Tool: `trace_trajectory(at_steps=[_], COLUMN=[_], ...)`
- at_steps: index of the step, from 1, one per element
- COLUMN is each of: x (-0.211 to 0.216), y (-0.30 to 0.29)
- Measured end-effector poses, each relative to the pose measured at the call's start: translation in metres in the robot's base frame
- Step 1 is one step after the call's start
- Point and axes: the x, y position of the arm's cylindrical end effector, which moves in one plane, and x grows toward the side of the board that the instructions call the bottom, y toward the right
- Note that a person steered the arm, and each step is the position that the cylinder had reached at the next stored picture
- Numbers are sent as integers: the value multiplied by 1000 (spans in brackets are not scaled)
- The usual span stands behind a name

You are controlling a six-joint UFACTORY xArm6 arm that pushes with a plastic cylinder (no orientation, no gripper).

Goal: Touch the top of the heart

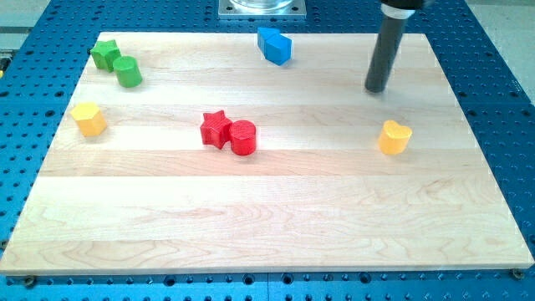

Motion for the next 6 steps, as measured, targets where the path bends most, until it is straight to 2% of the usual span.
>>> trace_trajectory(at_steps=[2, 6], x=[0, 36], y=[31, 41])
